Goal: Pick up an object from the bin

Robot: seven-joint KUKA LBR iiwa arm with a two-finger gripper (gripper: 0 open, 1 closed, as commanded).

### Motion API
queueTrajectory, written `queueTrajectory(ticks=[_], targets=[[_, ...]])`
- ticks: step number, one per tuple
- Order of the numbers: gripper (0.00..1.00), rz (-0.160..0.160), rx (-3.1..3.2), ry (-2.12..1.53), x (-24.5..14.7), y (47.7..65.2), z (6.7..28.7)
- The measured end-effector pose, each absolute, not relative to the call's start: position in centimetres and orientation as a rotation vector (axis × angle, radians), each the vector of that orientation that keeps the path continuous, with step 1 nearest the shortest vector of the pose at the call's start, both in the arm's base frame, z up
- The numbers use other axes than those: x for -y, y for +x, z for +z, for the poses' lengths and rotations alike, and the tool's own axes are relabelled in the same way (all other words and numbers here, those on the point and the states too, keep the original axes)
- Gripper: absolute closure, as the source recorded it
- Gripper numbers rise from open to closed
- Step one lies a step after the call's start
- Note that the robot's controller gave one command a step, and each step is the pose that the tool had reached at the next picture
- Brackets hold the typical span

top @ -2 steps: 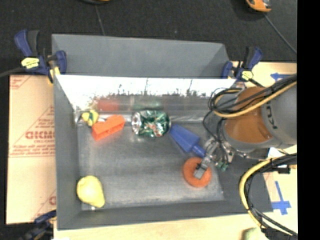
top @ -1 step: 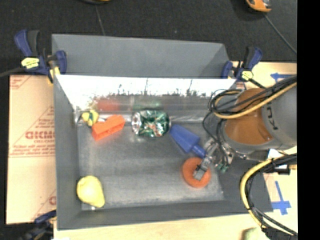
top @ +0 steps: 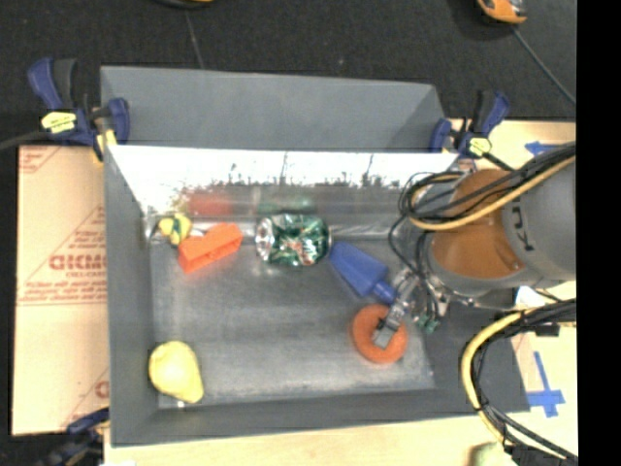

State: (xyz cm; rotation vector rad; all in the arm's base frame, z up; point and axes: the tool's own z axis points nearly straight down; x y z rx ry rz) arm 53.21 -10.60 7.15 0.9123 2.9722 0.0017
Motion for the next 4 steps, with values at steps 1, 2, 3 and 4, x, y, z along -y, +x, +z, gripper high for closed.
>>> queueTrajectory(ticks=[1,2,3,4], targets=[[1.00,0.007,-2.937,0.999,10.3,52.1,7.2],[1.00,0.007,-2.938,0.997,10.3,52.1,7.2],[1.00,0.006,-2.940,0.983,10.2,52.9,7.2],[1.00,0.005,-2.952,0.969,10.4,52.7,13.7]])
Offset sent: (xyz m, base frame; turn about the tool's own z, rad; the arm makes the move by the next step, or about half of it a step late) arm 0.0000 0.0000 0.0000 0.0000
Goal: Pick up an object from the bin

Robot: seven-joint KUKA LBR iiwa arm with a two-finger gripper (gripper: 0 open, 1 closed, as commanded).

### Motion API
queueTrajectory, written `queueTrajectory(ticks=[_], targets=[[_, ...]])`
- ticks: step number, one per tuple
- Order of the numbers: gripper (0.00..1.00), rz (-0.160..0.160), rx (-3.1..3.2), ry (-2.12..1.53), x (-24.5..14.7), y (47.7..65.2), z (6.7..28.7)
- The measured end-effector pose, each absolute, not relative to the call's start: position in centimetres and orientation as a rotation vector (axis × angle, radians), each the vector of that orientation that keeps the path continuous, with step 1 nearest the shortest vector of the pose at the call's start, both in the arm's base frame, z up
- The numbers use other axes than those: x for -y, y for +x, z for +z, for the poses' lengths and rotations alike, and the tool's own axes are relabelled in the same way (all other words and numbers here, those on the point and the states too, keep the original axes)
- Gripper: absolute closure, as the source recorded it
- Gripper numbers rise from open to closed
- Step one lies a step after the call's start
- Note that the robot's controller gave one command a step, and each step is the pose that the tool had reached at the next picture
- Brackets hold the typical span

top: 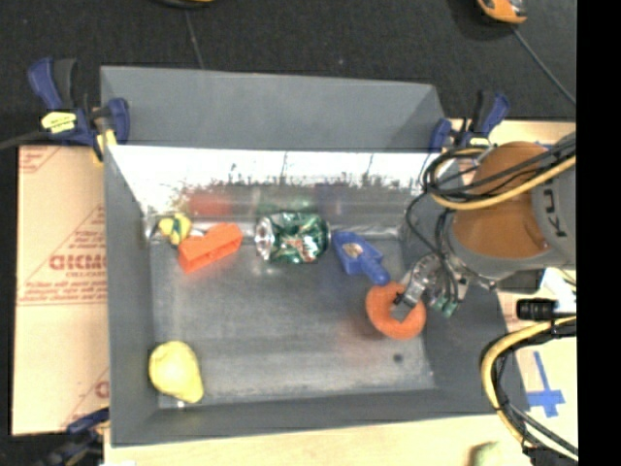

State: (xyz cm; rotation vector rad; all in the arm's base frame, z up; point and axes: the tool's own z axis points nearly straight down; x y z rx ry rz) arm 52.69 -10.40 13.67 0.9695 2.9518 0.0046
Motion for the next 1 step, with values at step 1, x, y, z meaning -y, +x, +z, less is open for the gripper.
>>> queueTrajectory(ticks=[1], targets=[[1.00,0.006,-2.935,1.003,9.68,54.07,19.33]])
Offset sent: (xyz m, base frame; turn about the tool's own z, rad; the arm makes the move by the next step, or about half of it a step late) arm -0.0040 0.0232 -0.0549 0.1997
